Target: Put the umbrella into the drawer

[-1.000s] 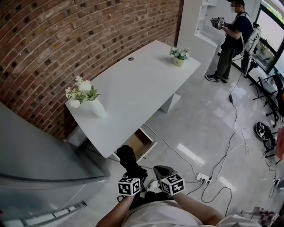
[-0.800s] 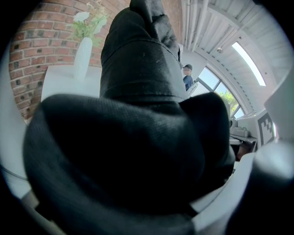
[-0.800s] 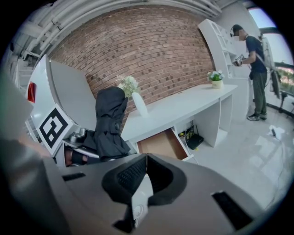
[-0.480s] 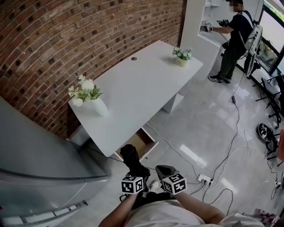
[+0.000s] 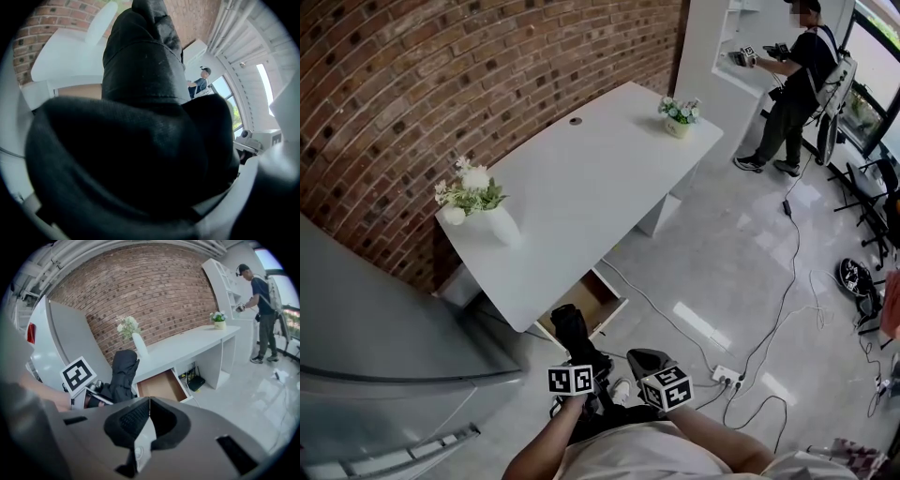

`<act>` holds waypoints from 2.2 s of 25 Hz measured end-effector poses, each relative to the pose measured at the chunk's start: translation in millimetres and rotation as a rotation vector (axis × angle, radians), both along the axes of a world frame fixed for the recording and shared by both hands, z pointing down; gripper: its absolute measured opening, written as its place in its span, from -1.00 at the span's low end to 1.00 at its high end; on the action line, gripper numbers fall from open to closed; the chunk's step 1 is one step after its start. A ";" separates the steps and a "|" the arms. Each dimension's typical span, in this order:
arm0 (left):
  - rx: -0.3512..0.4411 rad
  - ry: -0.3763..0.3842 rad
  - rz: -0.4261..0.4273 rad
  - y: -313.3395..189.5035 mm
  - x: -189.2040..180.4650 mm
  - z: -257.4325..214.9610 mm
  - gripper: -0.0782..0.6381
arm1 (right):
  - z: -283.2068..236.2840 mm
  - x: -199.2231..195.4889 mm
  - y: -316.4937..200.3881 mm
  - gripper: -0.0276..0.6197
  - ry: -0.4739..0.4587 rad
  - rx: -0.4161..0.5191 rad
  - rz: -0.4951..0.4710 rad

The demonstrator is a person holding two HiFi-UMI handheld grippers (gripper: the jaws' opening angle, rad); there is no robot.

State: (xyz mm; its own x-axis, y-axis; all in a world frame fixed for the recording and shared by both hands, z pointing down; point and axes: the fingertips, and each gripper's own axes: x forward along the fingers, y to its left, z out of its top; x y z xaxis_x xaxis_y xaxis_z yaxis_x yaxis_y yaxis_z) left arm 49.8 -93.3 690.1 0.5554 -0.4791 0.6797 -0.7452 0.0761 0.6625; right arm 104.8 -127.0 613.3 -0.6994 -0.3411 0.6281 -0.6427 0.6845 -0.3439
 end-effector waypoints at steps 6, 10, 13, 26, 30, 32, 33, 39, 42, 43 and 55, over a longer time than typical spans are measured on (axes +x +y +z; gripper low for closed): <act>-0.065 0.064 0.024 3.0 8.6 22.0 -0.13 | 7.3 0.6 1.2 -0.86 0.026 -0.008 -0.018; -0.149 0.156 0.031 3.5 14.0 37.3 -0.13 | 10.7 -2.6 2.0 -0.86 0.040 -0.014 -0.038; -0.224 0.239 0.004 4.6 17.3 50.5 -0.13 | 13.7 -3.7 2.0 -0.86 0.052 -0.020 -0.051; -0.475 0.280 0.035 15.0 12.5 103.1 -0.13 | 39.4 -5.0 13.4 -0.86 0.092 -0.076 -0.108; -0.501 0.246 0.032 7.5 2.7 116.5 -0.13 | 49.1 -13.5 10.6 -0.86 0.093 -0.074 -0.128; -0.512 0.232 0.020 4.4 -1.8 121.7 -0.13 | 52.2 -17.5 9.2 -0.86 0.102 -0.060 -0.149; -0.516 0.228 0.014 3.3 -4.0 123.8 -0.13 | 53.4 -19.6 8.8 -0.86 0.105 -0.052 -0.160; -0.559 0.160 0.006 -3.9 -20.9 136.6 -0.13 | 59.7 -29.3 3.0 -0.86 0.093 -0.042 -0.183; -0.575 0.068 0.027 -8.9 -34.7 145.3 -0.13 | 59.9 -28.3 -0.9 -0.86 0.084 -0.041 -0.181; -0.577 0.043 0.031 -11.3 -38.4 147.5 -0.13 | 61.2 -26.4 -1.3 -0.86 0.084 -0.043 -0.179; -0.561 -0.134 0.007 -35.0 -72.3 178.8 -0.13 | 78.5 -4.0 -1.1 -0.86 0.101 -0.082 -0.160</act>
